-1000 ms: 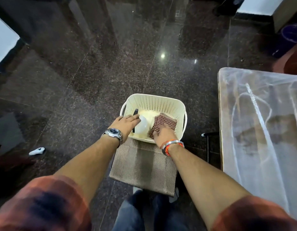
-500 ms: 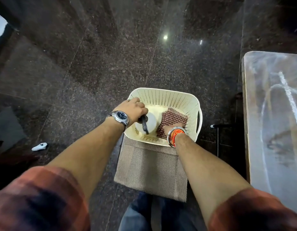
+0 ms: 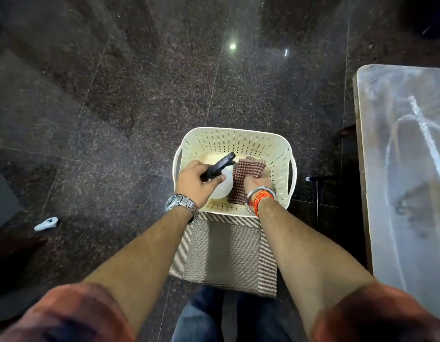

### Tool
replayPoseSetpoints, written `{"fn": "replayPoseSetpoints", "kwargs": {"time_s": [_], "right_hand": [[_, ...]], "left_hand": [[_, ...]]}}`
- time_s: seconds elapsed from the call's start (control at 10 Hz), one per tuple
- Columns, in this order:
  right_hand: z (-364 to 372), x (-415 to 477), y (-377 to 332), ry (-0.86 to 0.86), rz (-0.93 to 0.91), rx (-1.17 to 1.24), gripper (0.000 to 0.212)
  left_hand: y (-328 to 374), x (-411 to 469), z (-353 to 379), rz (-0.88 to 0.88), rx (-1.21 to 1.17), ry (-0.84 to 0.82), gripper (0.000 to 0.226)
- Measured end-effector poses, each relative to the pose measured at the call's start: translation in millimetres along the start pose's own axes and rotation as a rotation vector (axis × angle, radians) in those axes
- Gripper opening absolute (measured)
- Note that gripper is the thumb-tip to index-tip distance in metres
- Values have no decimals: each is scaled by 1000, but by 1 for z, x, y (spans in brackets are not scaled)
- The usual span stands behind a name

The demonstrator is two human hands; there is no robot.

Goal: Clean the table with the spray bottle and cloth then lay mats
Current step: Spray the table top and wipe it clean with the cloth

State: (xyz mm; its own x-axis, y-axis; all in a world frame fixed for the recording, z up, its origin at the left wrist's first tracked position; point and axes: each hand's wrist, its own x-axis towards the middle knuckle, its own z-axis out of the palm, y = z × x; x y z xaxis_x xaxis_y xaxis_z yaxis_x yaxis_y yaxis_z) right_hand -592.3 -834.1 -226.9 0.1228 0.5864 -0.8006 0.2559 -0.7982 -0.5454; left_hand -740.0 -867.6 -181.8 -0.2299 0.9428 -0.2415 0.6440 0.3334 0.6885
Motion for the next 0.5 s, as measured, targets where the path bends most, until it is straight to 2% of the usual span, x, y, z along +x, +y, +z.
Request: {"fn": "replayPoseSetpoints", "kwargs": {"time_s": [0.1,0.2,0.3,0.4,0.5], "right_hand": [[-7,-14,-6,89,-48,67,65],[-13,-46,-27,241,-156,115,38],[-30,-74,-43,319,-296,176,30],[-61,-109,-55,352,-412,127,27],[-102,-147,-52,392,-421,245,17]], "left_hand": [[14,-6,-7,71,-56,86,21],[35,-12,-13,126,-207,92,24],[70,-25,-28,127,-306,29,16],[105,-36,-42,157,-367,49,20],[138,-51,-48,193,-509,55,29]]}}
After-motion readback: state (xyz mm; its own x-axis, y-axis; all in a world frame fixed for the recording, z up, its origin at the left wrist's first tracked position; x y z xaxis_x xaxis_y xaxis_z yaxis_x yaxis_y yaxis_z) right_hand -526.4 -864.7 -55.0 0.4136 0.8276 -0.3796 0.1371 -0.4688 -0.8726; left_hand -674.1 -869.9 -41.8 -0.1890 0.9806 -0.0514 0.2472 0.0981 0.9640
